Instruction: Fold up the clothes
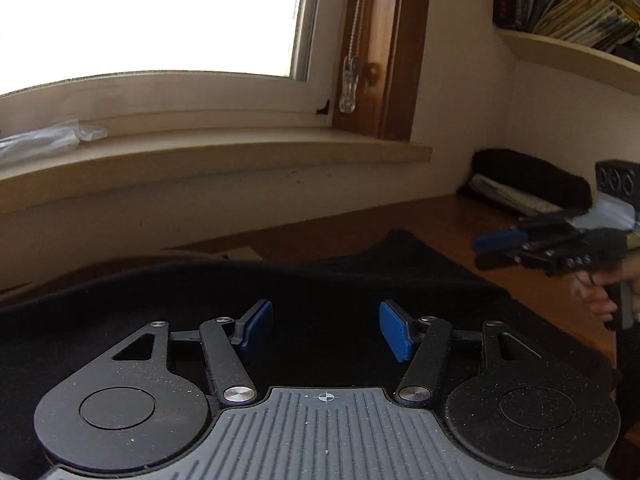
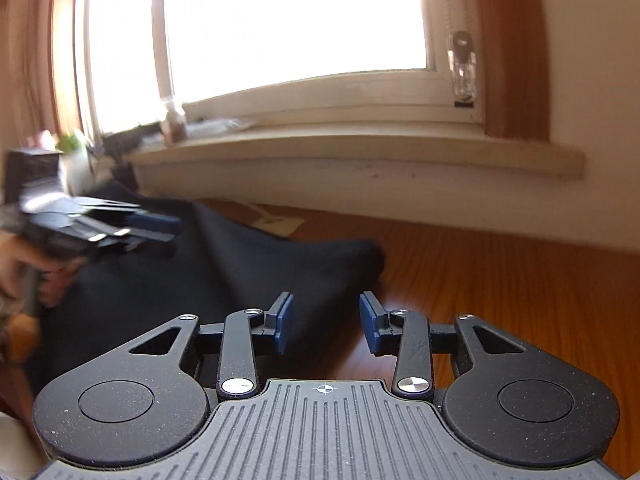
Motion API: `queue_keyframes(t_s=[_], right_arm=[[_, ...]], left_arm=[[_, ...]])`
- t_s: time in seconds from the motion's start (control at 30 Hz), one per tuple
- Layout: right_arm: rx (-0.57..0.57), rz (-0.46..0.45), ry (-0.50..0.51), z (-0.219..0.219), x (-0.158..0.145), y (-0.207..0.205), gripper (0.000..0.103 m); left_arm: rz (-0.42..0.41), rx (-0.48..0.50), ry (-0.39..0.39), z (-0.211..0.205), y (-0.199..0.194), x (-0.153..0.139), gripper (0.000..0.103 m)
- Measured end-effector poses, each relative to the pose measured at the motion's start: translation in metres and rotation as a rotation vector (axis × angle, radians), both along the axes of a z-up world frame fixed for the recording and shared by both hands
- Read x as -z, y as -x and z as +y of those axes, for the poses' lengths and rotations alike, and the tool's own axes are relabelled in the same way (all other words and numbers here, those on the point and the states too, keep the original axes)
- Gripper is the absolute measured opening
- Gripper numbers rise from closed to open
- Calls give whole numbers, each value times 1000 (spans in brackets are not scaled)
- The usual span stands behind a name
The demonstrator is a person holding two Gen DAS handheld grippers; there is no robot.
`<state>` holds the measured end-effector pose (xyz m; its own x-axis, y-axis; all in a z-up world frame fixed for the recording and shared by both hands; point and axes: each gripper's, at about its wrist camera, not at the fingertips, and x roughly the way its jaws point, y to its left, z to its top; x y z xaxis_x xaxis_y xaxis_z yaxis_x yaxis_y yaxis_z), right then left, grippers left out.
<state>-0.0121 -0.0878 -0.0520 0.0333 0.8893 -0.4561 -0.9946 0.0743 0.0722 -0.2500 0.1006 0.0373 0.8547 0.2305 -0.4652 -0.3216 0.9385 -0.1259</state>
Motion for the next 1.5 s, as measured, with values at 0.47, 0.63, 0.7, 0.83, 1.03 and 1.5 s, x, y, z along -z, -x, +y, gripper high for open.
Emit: queue_keyframes(t_s=[0.47,0.63,0.7,0.83,1.03,1.5], right_arm=[[42,192,27,60,13,-39,6],[115,240,-8,62,7,-42,5],[144,259,-22,62,4,-43,6],[170,242,-13,46,1,-38,19],[129,248,22,-17,15,-10,41],[56,317,-6,-71,40,35,46]], left_arm=[[3,-18,106,16,10,3,61],[12,-5,101,15,6,2,61],[15,-6,104,15,5,3,61],[20,-4,101,15,2,2,62],[34,42,54,9,-23,-18,61],[279,293,-172,-26,-200,-21,46]])
